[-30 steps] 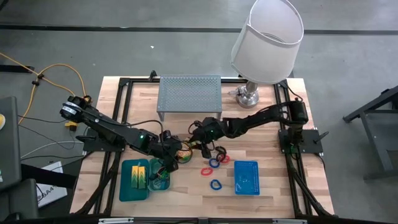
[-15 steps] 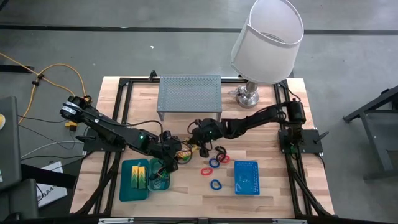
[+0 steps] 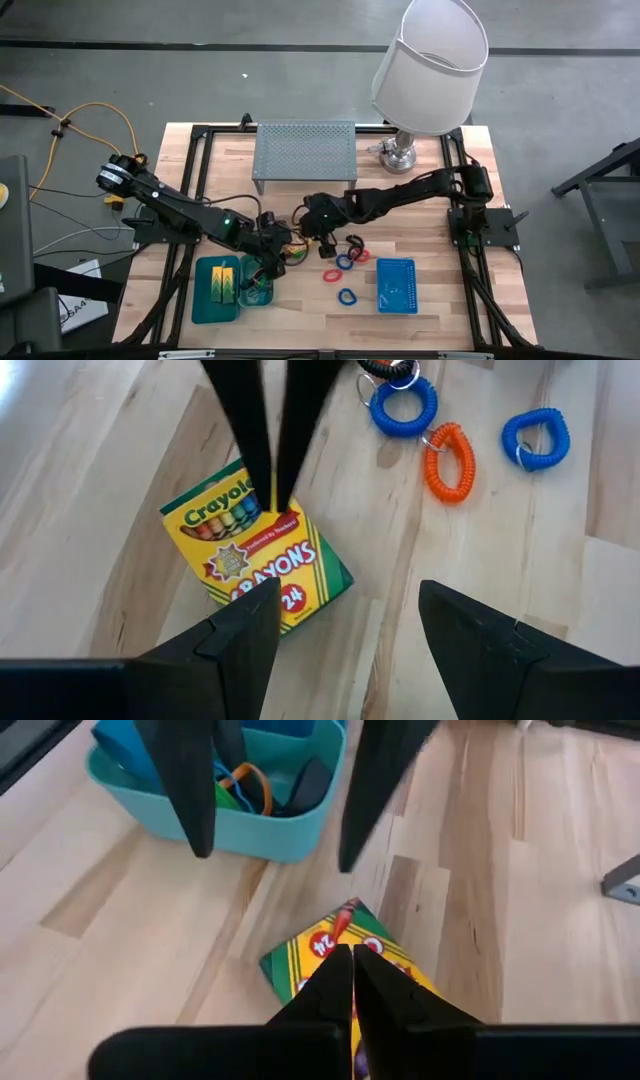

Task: Pick & Place Office Desk Supplies
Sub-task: Put the box of crayons into the light blue bin

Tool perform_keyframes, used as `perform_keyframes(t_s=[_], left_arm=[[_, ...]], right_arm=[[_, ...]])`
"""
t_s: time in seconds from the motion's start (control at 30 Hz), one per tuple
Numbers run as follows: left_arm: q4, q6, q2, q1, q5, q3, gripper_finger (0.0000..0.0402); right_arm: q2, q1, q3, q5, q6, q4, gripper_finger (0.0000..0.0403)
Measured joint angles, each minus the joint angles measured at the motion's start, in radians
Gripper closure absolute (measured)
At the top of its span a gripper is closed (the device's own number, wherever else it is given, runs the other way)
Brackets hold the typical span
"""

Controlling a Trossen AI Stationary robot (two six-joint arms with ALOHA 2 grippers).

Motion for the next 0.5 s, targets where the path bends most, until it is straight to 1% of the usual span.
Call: perform_keyframes(t_s=[0.13,0.2,0.27,0.33,0.43,0.5], left_arm=[[0.000,0.000,0.000,-0.018,0.000,0.000,0.0172],[0.000,0.000,0.000,-0.028,0.001,0.000,0.0172],[0.000,0.000,0.000,-0.038,0.000,0.000,0.0172],[0.000,0.000,-0.001,-0.043,-0.002,0.000,0.0172],[0.001,0.000,-0.001,-0.048,-0.003,0.000,0.0172],[-0.002,0.000,-0.001,-0.048,-0.003,0.000,0.0172]], right_arm=[[0.005,-0.017,0.003,-0.015,-0.005,-0.024,0.0401],[0.038,-0.016,0.005,0.013,-0.005,0.015,0.0401],[0.054,-0.014,-0.002,0.030,-0.005,-0.008,0.0401],[0.089,-0.011,0.005,0.058,-0.007,0.039,0.0401],[0.100,-0.010,-0.001,0.107,0.007,0.001,0.0401],[0.120,-0.010,0.005,0.138,0.009,0.033,0.0401]])
